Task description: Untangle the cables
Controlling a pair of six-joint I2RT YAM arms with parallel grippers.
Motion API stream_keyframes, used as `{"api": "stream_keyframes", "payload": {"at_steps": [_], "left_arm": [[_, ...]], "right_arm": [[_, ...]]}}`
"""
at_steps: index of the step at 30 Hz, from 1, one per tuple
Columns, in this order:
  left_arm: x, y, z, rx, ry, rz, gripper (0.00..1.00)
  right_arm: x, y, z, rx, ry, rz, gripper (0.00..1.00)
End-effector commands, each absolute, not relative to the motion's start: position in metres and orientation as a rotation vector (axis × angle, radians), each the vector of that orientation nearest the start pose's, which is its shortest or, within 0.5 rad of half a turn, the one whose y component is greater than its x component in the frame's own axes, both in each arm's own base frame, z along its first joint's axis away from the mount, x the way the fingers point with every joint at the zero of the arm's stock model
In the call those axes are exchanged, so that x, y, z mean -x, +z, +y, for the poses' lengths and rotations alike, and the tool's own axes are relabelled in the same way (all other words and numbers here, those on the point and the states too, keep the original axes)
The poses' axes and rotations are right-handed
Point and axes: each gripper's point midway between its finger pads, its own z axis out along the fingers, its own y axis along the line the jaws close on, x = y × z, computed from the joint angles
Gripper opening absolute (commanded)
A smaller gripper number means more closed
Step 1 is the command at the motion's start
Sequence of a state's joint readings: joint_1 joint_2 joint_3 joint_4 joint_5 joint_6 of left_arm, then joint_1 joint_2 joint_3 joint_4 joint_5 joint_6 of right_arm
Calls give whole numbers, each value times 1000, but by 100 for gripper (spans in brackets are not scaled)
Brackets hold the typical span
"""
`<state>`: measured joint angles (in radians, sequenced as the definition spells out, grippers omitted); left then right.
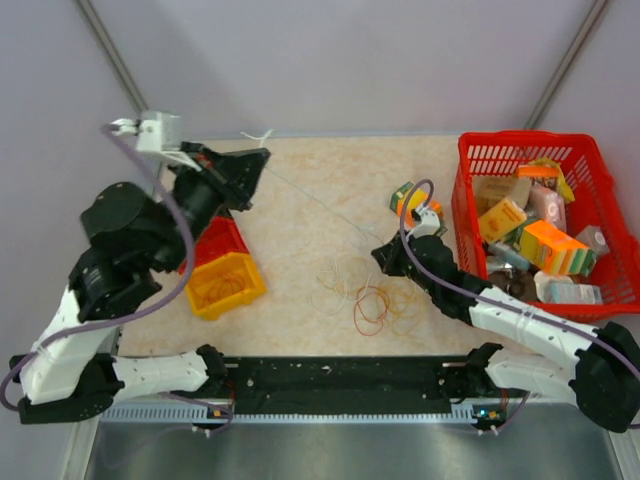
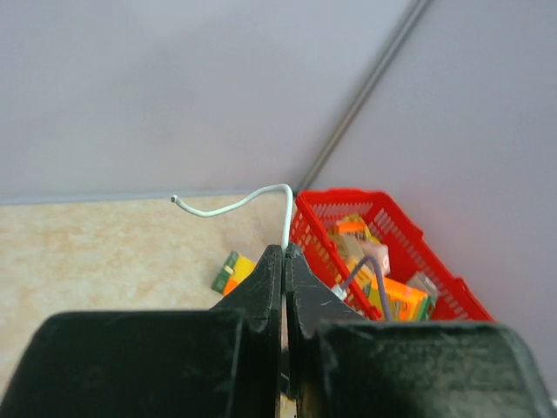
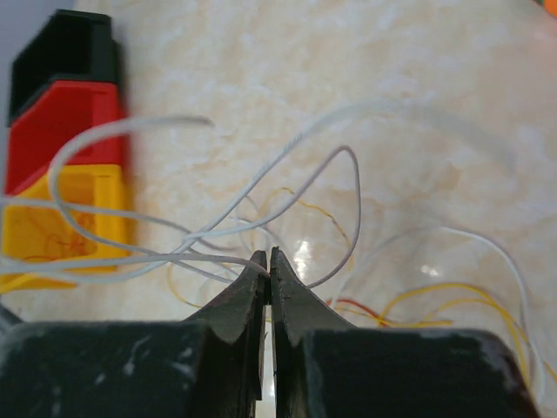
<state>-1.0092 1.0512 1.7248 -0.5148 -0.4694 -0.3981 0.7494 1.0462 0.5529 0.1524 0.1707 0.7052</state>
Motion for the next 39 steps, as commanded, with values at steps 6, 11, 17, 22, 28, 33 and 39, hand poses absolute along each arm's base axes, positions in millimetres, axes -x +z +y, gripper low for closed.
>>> {"api": "stream_keyframes", "payload": {"at_steps": [6, 11, 17, 22, 28, 33, 39], "left_arm": [[-186, 604, -120, 147, -779, 1235, 0], [-182, 627, -110, 142, -763, 1188, 0], [-171, 662, -77, 169, -707, 1102, 0], [-157, 687, -35, 219, -642, 1031, 0], [-168, 672, -52, 193, -619, 1090, 0], [-172, 681, -26, 261, -478, 1053, 0], [-173, 707, 21, 361, -174, 988, 0]], "right_arm": [[-268, 113, 186, -176, 515, 2092, 4], [-268, 85, 154, -222, 304, 2182, 13], [-273, 84, 136, -221, 168, 2181, 0], [-280, 68, 121, -189, 41, 2232, 25], [-285, 79, 148, -86, 196, 2222, 0], [-289, 84, 130, -147, 103, 2181, 0], [-291, 69, 108, -256, 27, 2229, 0]]}}
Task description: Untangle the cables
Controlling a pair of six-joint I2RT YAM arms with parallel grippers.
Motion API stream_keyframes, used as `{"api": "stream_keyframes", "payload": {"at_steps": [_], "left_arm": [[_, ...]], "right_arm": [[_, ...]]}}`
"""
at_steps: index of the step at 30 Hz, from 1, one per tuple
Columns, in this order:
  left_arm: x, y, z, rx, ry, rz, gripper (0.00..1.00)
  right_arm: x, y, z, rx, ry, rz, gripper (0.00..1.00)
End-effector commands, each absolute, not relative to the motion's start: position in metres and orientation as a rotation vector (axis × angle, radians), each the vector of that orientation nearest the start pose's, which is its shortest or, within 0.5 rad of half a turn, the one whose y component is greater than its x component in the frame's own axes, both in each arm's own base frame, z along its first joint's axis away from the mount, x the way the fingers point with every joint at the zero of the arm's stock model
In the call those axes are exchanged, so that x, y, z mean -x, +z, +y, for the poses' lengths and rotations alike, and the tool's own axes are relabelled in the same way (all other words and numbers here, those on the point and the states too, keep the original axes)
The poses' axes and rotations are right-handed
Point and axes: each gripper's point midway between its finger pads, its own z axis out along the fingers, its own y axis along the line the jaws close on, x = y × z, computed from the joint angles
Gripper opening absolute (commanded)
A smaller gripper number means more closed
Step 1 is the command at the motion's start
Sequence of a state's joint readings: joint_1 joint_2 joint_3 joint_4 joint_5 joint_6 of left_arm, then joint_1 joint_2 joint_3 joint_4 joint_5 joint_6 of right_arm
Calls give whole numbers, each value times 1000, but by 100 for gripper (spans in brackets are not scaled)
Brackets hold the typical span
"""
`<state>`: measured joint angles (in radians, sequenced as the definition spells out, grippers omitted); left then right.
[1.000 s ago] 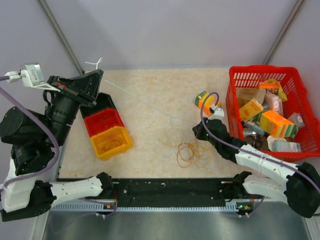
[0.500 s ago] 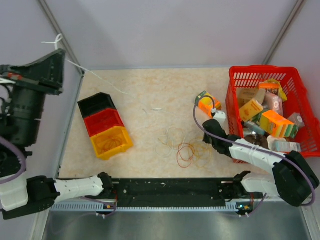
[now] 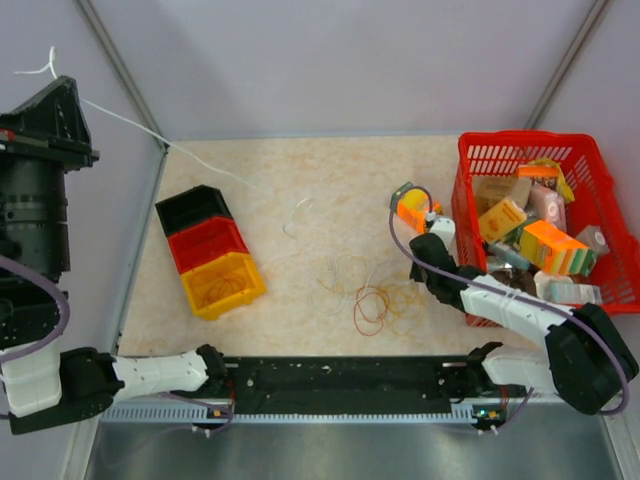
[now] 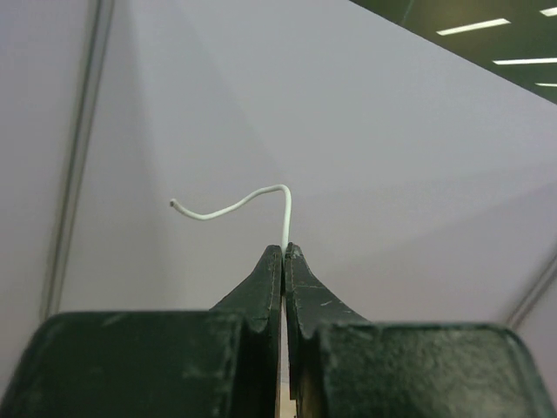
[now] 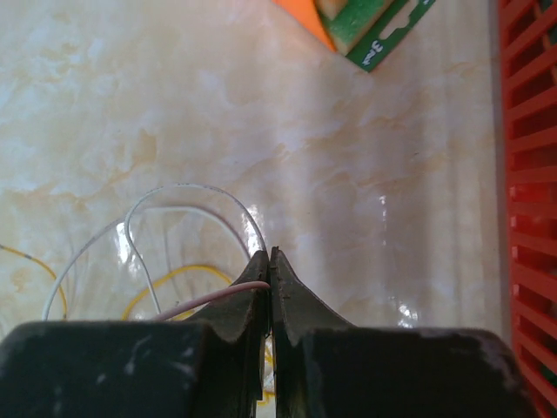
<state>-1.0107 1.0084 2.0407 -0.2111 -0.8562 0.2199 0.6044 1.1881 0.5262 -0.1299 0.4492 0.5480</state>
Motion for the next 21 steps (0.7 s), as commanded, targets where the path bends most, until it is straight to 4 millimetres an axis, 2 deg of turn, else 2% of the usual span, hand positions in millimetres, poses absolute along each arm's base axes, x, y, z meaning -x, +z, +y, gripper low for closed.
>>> {"api": "stream_keyframes", "payload": {"at_steps": [1, 5, 9, 13, 16, 19, 21], "left_arm": [[-173, 713, 24, 365, -151, 985, 0], [-181, 715, 11, 346, -129, 993, 0], [-195, 703, -3, 357, -64, 1023, 0], [-205, 695, -19, 328, -38, 1050, 0], [-200, 701, -2, 384, 29, 1029, 0], [-187, 708, 24, 449, 81, 1000, 0], [-182, 713, 31, 453, 70, 976, 0]], "right_arm": [[-290, 65, 104, -278, 0, 2238, 0], [-290, 57, 102, -300, -25, 2260, 0], [-290, 56, 106, -299, -4, 2272, 0], [-287, 52, 92, -327, -53, 2272, 0], [-286, 47, 86, -350, -31, 2297, 0], [-289, 53, 94, -325, 1, 2307, 0], [-290, 52, 98, -309, 22, 2323, 0]]}}
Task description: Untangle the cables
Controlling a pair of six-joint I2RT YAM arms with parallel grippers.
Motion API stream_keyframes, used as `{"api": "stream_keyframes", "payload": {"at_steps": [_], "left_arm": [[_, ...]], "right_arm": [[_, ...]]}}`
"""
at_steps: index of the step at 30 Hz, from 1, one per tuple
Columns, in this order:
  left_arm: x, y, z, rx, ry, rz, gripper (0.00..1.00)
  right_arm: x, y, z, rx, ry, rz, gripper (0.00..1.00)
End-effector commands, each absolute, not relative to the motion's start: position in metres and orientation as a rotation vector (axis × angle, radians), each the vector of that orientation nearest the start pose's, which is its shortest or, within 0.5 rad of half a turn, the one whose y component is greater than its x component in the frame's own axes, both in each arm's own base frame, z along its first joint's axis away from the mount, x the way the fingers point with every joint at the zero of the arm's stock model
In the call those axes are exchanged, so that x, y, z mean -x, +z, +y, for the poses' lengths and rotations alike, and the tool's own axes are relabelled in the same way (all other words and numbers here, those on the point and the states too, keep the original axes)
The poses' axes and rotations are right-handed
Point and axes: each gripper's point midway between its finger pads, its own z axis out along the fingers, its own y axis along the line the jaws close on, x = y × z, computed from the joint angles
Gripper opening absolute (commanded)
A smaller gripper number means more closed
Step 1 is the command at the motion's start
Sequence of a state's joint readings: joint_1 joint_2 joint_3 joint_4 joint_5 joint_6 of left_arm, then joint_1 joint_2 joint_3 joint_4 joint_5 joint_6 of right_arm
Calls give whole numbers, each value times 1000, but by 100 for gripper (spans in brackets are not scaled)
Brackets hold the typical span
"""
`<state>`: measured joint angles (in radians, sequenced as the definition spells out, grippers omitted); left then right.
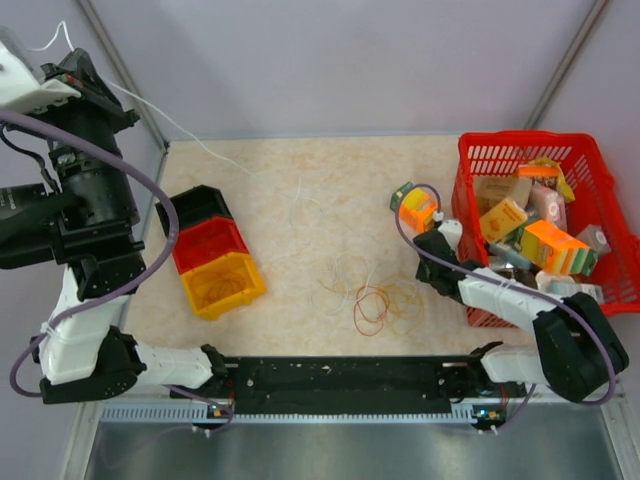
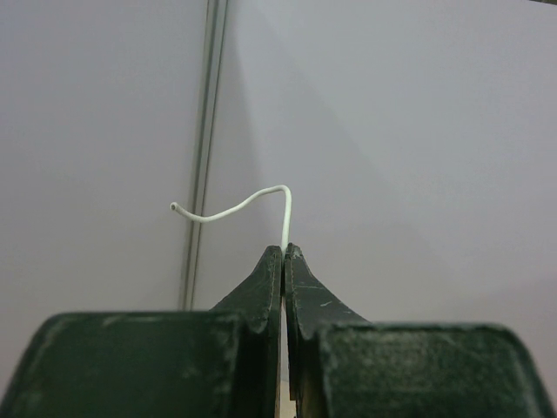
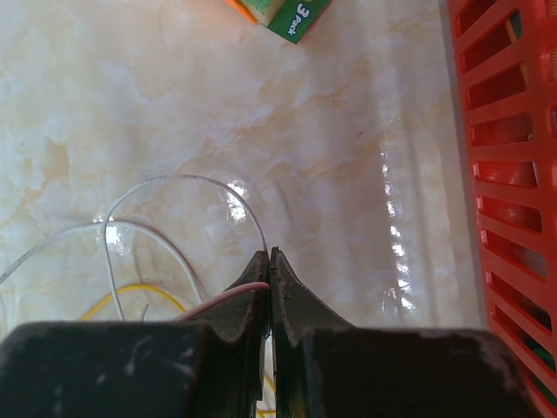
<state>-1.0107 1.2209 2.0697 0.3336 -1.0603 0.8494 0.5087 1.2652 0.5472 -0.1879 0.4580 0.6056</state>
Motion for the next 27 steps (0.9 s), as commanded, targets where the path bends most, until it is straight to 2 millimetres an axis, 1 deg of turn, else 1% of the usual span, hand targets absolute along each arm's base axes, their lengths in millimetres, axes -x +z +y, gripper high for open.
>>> {"api": "stream_keyframes", "payload": {"at_steps": [1, 3, 6, 7, 9, 11, 14, 15, 19, 21, 23, 24, 27], "left_arm": [[-180, 716, 34, 462, 68, 964, 0], [-181, 716, 33, 462, 96, 963, 0], [-190, 714, 21, 443, 187, 972, 0], [-195, 714, 14, 421, 236, 978, 0], [-197, 718, 12, 414, 341, 969, 0], [-190, 725, 19, 402, 392, 940, 0], [-174, 731, 46, 474, 348, 908, 0], [-171, 733, 51, 486, 339, 900, 0], [-168, 746, 52, 468, 299, 868, 0], [-168, 751, 49, 442, 315, 848, 0], [-162, 761, 50, 411, 347, 794, 0], [-156, 764, 56, 421, 345, 774, 0], [-134, 774, 82, 465, 295, 705, 0]], "right_arm": [[-290, 52, 100, -302, 27, 2332, 0], [-290, 49, 102, -280, 21, 2360, 0], [-290, 47, 101, -243, -9, 2379, 0], [-290, 46, 100, -234, -16, 2381, 0], [-288, 40, 97, -224, -44, 2392, 0], [-287, 38, 99, -206, -36, 2406, 0], [-288, 38, 100, -196, -33, 2401, 0], [-288, 37, 100, -187, -28, 2407, 0], [-287, 36, 103, -172, -13, 2409, 0], [-287, 35, 102, -177, -20, 2409, 0], [-288, 34, 100, -189, -30, 2410, 0], [-288, 34, 100, -192, -29, 2411, 0], [-289, 31, 99, -198, -36, 2423, 0]]}}
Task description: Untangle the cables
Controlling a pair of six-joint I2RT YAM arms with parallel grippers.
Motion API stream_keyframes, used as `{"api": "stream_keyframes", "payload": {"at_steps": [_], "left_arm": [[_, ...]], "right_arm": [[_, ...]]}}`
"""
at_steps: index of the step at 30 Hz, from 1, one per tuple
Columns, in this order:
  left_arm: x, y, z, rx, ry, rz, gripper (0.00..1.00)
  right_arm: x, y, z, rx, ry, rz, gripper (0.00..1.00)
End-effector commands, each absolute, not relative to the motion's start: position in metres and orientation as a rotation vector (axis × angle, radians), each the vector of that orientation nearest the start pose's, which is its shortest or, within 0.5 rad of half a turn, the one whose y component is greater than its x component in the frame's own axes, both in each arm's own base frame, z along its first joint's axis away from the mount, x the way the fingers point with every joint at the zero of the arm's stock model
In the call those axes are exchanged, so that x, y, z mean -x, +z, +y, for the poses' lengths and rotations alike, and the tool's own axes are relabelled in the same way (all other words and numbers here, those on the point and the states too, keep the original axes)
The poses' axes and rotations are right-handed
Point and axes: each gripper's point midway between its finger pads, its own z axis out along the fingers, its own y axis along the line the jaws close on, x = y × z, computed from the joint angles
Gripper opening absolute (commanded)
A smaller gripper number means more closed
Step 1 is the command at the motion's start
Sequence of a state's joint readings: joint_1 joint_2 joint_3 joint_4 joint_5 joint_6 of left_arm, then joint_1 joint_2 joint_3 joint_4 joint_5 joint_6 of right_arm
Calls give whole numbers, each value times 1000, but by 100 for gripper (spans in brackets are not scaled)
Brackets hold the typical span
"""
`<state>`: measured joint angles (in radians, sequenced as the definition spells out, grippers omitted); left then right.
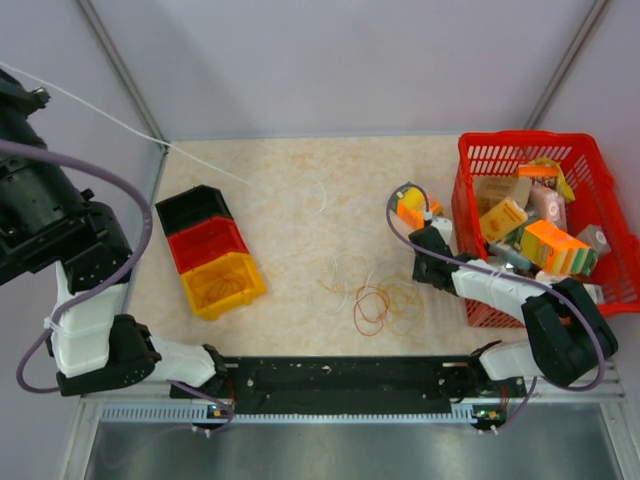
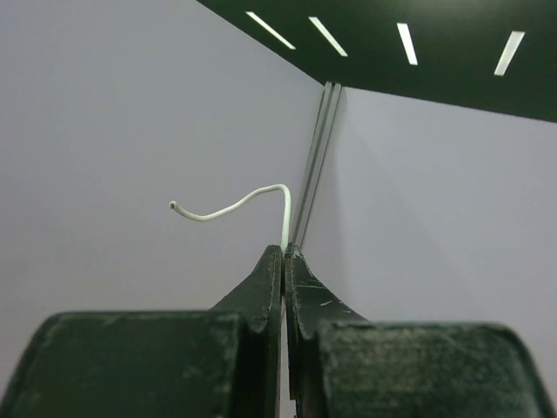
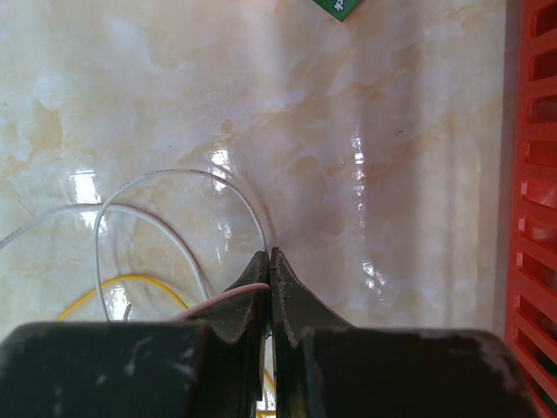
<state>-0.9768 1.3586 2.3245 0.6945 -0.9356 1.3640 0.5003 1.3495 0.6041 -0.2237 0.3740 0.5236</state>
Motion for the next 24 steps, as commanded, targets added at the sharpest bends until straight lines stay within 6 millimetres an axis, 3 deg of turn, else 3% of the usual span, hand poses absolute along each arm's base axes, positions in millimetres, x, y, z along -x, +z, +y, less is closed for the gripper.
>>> {"api": "stream_keyframes", "payload": {"at_steps": [1, 4, 8, 10, 13, 16, 18, 20, 22, 24], "left_arm": [[-128, 776, 89, 476, 281, 687, 0], [-118, 779, 100, 479, 251, 657, 0], [-126, 772, 90, 471, 225, 679, 0], [-147, 762, 63, 427, 189, 731, 0], [-196, 733, -9, 308, 111, 842, 0], [-252, 702, -85, 161, 139, 951, 0], [-286, 693, -113, 109, 200, 999, 0], [-310, 700, -120, 116, 245, 1008, 0], [-315, 716, -109, 170, 237, 954, 0], [-321, 721, -98, 209, 222, 920, 0]], "right_arm": [[-289, 31, 99, -200, -34, 2426, 0], [-289, 29, 99, -198, -38, 2439, 0], [-289, 27, 100, -189, -43, 2452, 0], [-290, 28, 103, -170, -29, 2454, 0], [-292, 29, 121, -83, 89, 2456, 0], [-289, 32, 132, -20, 159, 2462, 0], [-288, 33, 138, 12, 197, 2464, 0], [-286, 33, 140, 24, 216, 2461, 0], [-284, 34, 142, 31, 235, 2460, 0], [-283, 34, 144, 39, 255, 2457, 0]]}}
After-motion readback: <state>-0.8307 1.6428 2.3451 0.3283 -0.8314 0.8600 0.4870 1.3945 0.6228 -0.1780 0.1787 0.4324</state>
